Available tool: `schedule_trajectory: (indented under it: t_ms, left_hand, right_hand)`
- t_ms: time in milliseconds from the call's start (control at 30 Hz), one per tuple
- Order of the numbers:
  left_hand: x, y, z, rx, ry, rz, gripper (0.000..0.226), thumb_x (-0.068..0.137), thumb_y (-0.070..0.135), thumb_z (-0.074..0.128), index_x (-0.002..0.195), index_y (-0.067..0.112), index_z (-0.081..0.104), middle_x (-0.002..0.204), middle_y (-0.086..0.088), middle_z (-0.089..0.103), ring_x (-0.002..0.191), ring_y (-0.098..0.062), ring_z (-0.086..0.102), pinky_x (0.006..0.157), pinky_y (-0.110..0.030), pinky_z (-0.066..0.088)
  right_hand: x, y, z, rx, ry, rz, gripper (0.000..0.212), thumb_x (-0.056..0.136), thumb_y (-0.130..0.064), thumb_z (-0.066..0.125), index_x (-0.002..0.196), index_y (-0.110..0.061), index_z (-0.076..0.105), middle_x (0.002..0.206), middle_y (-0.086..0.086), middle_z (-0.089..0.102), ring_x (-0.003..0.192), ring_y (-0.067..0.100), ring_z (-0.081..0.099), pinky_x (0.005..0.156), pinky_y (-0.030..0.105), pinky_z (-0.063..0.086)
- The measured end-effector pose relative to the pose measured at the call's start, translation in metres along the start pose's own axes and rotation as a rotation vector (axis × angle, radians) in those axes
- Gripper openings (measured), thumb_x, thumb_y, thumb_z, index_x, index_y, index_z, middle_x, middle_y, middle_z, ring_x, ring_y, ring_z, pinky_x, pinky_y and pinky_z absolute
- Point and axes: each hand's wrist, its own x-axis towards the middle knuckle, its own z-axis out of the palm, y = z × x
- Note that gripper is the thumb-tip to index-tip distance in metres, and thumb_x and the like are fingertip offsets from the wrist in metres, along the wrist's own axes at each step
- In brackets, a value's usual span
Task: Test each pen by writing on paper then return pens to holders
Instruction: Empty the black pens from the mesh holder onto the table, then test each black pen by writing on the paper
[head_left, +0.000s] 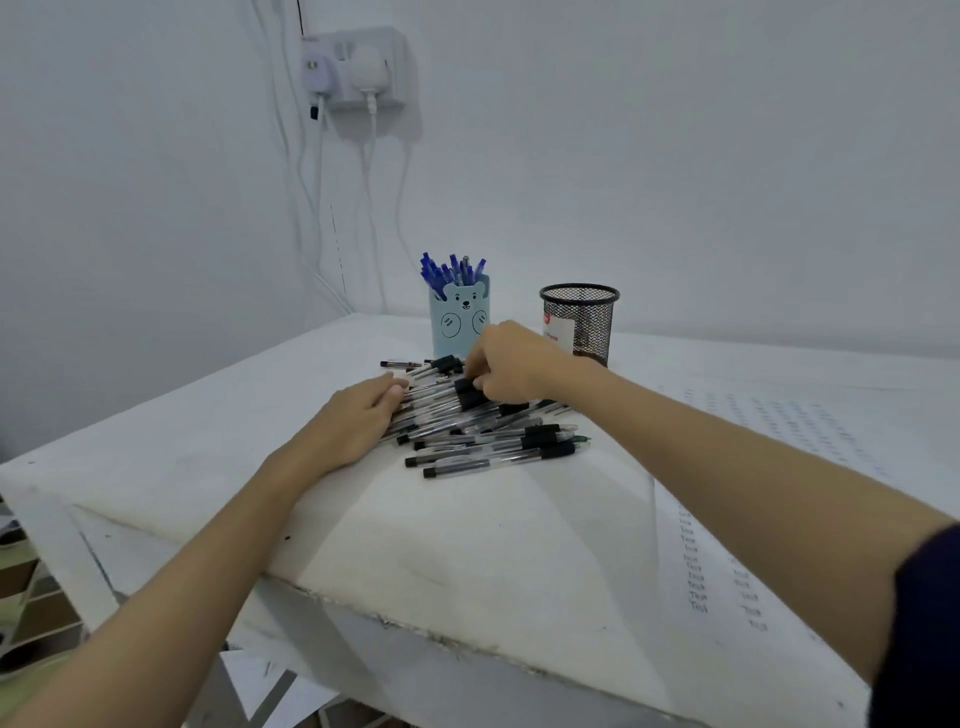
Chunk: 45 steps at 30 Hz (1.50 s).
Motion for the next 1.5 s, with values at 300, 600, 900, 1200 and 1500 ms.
schedule_trajectory:
  t_ms: [300, 600, 900, 1200, 1500]
  left_hand:
    - [0.000, -0.006, -0.001, -0.090, 0.004, -0.044, 0.047, 0.102, 0.041, 0.018, 0.127, 0.025, 0.054, 0.129, 0.002, 0.054, 0.115, -0.017, 0.045, 0.089, -0.024, 0.027]
    - [-0.002, 0.062, 0.006, -0.151, 0.052, 0.202, 0.032, 0.099, 0.025, 0.042, 0.127, 0.018, 0.056, 0.131, 0.002, 0.053, 0.107, -0.004, 0.042, 0.086, -0.013, 0.031]
    - [-0.022, 0.185, 0.069, 0.022, -0.339, 0.492, 0.036, 0.097, 0.033, 0.046, 0.132, 0.028, 0.049, 0.144, 0.009, 0.043, 0.131, -0.010, 0.037, 0.104, -0.022, 0.028]
    - [-0.037, 0.220, 0.111, 0.179, -0.445, 0.492, 0.053, 0.087, 0.060, 0.045, 0.135, 0.037, 0.043, 0.137, 0.006, 0.041, 0.127, -0.016, 0.039, 0.106, -0.032, 0.030]
    - [-0.027, 0.246, 0.117, 0.368, -0.432, 0.450, 0.061, 0.074, 0.075, 0.045, 0.120, 0.035, 0.045, 0.128, 0.009, 0.040, 0.115, -0.013, 0.042, 0.095, -0.033, 0.035]
  right_hand:
    - [-0.004, 0.010, -0.014, -0.284, 0.048, 0.015, 0.018, 0.084, 0.002, 0.054, 0.101, -0.004, 0.055, 0.106, 0.013, 0.054, 0.088, 0.026, 0.055, 0.071, 0.032, 0.046]
    - [-0.082, 0.077, -0.072, 0.246, 0.073, 0.407, 0.017, 0.083, 0.003, 0.051, 0.097, -0.004, 0.059, 0.084, 0.013, 0.061, 0.067, 0.024, 0.058, 0.059, 0.025, 0.049]
    - [-0.191, 0.102, -0.085, 1.340, 0.280, 0.637, 0.022, 0.086, 0.009, 0.041, 0.070, -0.005, 0.049, 0.084, 0.020, 0.068, 0.076, 0.028, 0.066, 0.076, 0.031, 0.049]
    - [-0.260, 0.147, -0.106, 1.481, 0.387, 0.703, 0.065, 0.070, -0.077, 0.050, 0.058, -0.014, 0.041, 0.058, 0.002, 0.040, 0.053, 0.017, 0.035, 0.059, 0.029, 0.029]
    - [-0.257, 0.161, -0.109, 1.613, 0.336, 0.646, 0.077, 0.053, -0.091, 0.041, 0.052, -0.018, 0.020, 0.057, 0.001, 0.024, 0.056, 0.018, 0.027, 0.063, 0.031, 0.023]
